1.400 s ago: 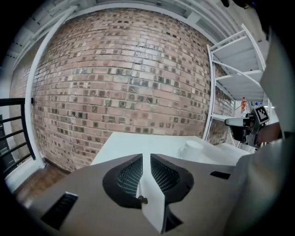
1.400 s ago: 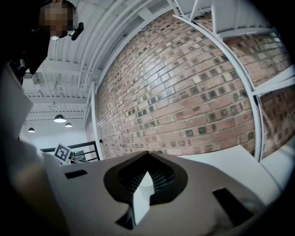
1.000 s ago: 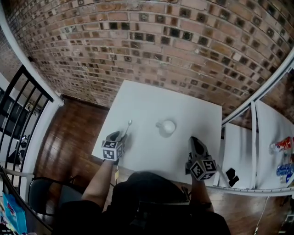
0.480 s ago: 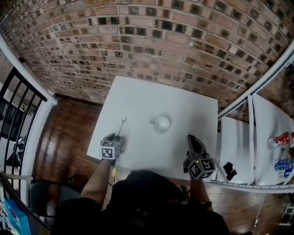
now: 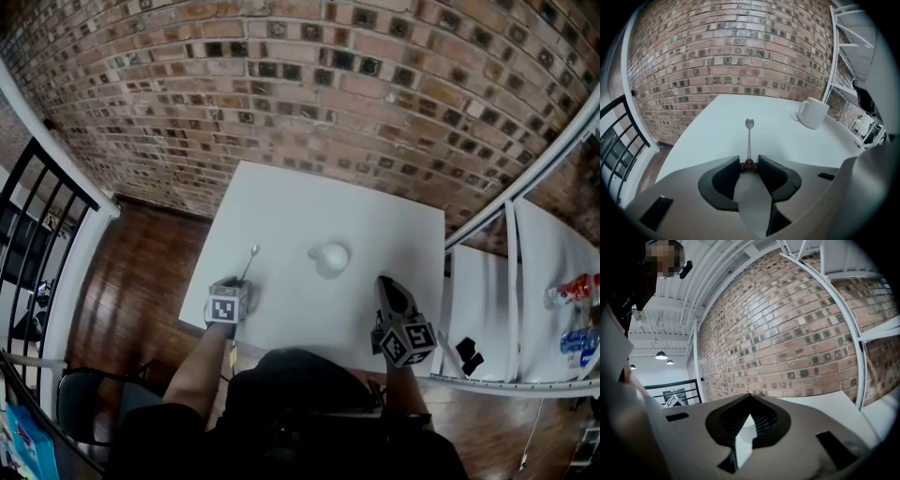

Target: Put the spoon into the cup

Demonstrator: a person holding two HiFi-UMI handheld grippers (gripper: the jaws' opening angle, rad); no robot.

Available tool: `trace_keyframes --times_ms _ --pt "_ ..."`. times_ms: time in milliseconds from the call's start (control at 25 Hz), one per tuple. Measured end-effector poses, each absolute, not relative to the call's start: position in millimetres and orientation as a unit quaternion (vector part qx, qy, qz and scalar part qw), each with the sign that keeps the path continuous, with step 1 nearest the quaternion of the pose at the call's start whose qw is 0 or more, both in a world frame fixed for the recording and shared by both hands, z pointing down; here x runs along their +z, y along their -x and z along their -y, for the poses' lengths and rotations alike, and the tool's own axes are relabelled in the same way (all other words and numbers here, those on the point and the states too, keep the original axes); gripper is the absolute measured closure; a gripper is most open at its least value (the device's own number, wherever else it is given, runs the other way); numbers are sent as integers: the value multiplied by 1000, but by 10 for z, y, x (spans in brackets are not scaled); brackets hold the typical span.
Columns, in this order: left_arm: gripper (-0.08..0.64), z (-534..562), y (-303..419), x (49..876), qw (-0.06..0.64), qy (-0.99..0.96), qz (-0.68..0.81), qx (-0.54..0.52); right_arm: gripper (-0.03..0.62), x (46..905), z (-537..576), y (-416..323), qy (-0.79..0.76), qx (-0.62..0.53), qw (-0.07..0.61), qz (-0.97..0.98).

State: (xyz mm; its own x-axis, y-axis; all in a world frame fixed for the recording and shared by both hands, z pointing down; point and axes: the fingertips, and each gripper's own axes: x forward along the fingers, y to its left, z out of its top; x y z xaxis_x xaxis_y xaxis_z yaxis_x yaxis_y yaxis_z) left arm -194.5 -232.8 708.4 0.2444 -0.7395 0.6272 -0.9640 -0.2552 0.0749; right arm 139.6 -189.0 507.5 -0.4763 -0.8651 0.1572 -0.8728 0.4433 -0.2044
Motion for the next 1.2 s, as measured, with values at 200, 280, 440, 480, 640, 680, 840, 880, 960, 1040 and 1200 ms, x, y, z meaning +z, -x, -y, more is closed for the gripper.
trace_keyframes --times_ms 200,280,440,480,640,680,840,880,960,1040,1200 --pt "431 2306 1999 7038 235 -751 570 237 588 5032 1886 -1402 -513 124 11 849" --pt "431 2310 2018 6969 233 -753 574 224 588 5012 1880 -1404 -514 121 9 849" --pt "433 2385 2153 6807 212 -750 592 208 588 4987 1869 -1378 -512 118 10 851" --pt "433 2403 2185 6744 205 -750 596 202 588 4984 1865 -1366 -511 118 8 851" --pt "433 2461 2248 6446 179 -757 604 175 588 4944 1857 -1327 -510 115 3 852" --pt "433 2474 2259 6361 173 -758 606 167 588 4931 1859 -1323 -509 113 2 853" --pt "433 2483 2262 5948 147 -770 608 128 588 4899 1859 -1306 -507 107 1 855" --pt "433 2481 2258 5845 139 -773 608 118 588 4894 1857 -1303 -506 107 1 856" --pt "433 2472 2258 5656 123 -778 608 98 588 4879 1865 -1304 -505 105 1 857" --pt "433 2442 2255 5480 105 -784 607 73 588 4873 1881 -1313 -503 103 2 858" --pt "433 2373 2197 5247 72 -803 590 34 588 4871 1880 -1342 -503 100 5 858"
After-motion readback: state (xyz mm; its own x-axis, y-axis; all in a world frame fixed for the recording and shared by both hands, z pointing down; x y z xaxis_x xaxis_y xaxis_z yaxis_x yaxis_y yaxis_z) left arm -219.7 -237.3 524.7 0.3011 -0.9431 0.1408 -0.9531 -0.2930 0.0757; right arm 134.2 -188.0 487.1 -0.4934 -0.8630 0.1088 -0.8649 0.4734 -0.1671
